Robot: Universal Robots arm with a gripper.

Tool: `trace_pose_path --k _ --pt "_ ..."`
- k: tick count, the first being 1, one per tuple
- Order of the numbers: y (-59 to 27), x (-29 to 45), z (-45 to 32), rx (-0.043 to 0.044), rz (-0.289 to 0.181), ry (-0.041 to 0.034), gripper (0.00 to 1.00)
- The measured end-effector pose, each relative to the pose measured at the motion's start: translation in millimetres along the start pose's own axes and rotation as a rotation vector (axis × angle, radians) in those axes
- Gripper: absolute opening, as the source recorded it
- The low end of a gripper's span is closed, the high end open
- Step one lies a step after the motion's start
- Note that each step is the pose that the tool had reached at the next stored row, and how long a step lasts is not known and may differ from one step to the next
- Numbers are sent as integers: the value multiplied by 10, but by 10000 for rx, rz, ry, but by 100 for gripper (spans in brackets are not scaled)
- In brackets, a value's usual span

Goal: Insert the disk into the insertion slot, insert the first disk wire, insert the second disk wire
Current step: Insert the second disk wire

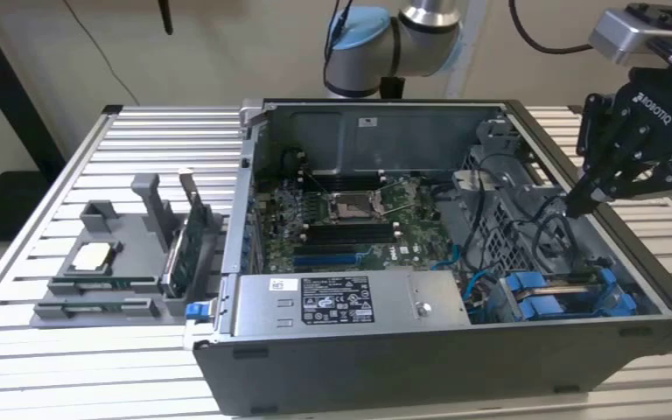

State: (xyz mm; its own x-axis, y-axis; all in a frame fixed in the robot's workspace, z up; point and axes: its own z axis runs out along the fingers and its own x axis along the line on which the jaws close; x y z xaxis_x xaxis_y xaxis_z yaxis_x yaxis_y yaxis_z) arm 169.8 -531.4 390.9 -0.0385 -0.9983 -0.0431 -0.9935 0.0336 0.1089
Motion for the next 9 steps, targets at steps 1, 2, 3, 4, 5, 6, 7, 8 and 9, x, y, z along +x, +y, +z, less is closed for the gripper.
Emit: trace_pose_path --k 1,2,3,4,5,6,7,8,9 --pt "9 12 0 0 0 3 16" --pt "18 29 0 0 0 3 16" --pt "27 49 0 1 0 4 16" --pt "35 71 0 0 0 3 16" --pt "45 94 1 0 0 3 16" --pt "53 114 0 0 0 4 16" --pt "61 138 0 0 0 4 16" --pt "70 161 1 0 0 3 16" --pt "78 182 1 0 0 4 16"
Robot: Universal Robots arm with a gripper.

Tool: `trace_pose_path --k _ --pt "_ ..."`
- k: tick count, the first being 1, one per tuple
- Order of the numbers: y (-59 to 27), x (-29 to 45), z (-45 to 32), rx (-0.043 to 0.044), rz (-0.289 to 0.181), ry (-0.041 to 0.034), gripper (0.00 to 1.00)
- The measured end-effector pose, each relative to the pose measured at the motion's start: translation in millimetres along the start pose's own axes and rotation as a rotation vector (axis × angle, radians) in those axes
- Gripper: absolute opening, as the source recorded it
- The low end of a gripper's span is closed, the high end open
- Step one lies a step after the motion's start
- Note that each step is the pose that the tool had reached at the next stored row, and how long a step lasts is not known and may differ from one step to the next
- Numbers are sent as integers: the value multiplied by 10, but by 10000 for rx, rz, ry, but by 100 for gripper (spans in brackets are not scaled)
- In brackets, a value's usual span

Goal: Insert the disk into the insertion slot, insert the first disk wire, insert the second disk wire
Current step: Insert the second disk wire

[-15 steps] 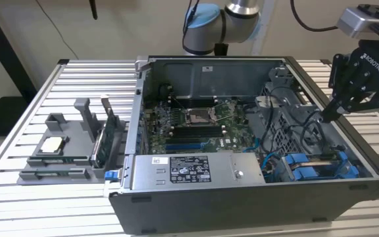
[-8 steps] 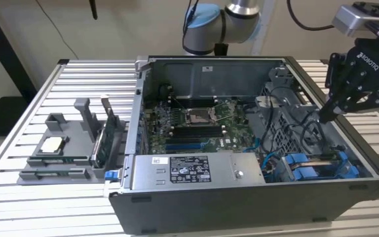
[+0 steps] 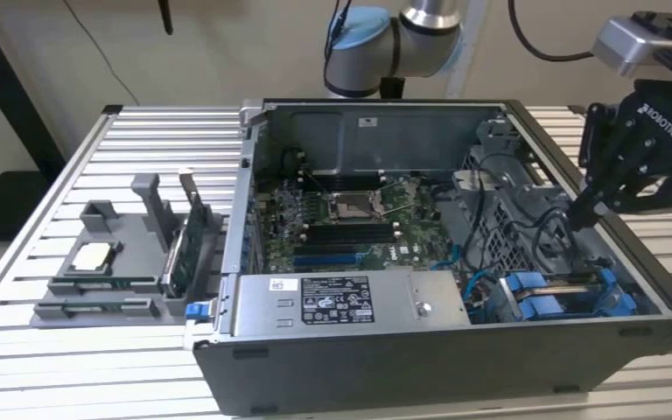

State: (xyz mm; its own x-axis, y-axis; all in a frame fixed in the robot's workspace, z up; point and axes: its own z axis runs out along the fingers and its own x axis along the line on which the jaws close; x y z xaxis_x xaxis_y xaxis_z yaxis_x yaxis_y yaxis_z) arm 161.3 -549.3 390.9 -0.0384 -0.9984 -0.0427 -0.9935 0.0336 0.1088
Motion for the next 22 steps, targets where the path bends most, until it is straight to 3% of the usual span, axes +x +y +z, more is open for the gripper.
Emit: trace_pose_path --k 13,22 --pt "82 196 17 0 0 -1 16" --pt "84 208 18 0 0 -4 16"
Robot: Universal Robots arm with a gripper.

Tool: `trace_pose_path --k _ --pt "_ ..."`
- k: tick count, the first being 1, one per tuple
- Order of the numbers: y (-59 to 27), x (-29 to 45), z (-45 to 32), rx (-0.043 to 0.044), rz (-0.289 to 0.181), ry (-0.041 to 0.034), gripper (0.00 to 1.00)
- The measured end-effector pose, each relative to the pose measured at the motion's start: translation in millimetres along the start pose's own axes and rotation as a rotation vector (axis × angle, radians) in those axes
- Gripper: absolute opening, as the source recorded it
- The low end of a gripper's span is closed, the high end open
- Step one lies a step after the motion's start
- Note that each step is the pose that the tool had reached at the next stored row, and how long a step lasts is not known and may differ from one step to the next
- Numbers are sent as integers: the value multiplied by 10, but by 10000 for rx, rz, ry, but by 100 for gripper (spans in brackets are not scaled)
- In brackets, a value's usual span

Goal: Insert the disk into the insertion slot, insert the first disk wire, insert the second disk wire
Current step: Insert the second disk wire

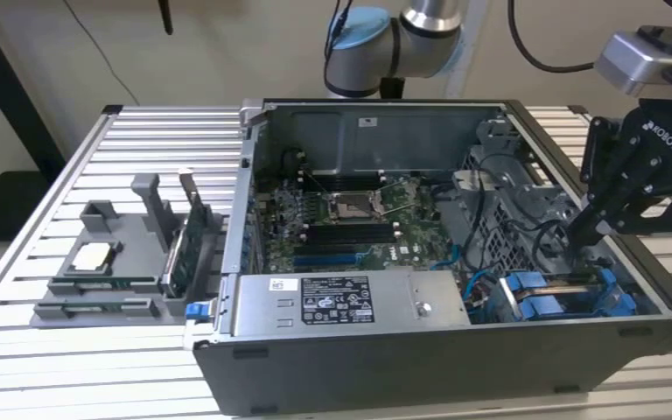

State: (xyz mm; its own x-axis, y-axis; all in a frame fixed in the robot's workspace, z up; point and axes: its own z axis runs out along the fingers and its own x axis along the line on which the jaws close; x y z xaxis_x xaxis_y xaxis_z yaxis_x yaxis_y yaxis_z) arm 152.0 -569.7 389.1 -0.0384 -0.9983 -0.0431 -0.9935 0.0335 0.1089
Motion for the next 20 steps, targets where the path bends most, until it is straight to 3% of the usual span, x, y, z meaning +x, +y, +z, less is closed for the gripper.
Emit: trace_pose_path --k 20 --pt "84 10 147 173 -8 -4 16"
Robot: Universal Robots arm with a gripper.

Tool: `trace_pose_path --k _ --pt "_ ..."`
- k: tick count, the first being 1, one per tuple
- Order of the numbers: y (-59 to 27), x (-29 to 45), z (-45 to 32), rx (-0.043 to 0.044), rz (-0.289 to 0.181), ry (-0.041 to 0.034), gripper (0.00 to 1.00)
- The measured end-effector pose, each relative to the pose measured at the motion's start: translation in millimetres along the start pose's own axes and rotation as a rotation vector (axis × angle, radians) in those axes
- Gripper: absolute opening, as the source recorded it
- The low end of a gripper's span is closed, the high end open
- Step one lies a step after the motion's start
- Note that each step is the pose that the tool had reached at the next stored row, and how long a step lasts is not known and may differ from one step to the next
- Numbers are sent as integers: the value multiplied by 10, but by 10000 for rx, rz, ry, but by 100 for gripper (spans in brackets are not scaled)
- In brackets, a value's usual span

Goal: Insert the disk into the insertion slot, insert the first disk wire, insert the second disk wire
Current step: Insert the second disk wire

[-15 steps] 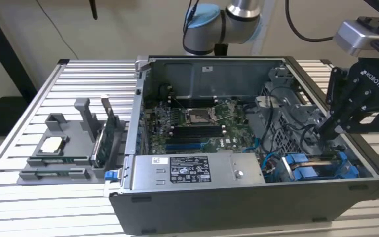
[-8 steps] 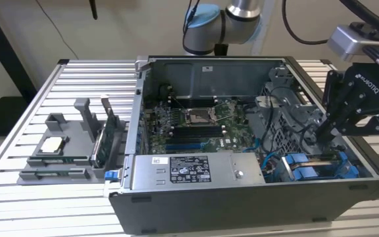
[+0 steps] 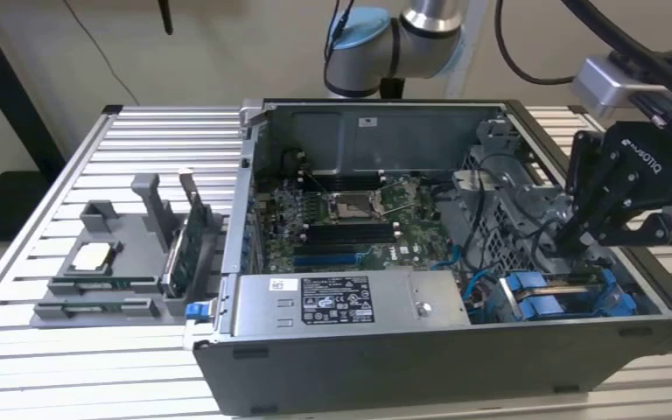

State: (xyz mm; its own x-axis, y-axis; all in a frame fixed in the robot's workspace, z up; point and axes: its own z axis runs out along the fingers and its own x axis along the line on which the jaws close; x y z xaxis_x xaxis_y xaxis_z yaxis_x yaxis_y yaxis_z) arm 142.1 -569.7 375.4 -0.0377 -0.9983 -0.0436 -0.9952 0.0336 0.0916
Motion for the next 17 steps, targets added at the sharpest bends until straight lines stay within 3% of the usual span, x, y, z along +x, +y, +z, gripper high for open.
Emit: trace_pose_path --k 11,17 --pt "16 3 41 41 -1 -7 16" --pt "40 7 113 240 -11 -10 16"
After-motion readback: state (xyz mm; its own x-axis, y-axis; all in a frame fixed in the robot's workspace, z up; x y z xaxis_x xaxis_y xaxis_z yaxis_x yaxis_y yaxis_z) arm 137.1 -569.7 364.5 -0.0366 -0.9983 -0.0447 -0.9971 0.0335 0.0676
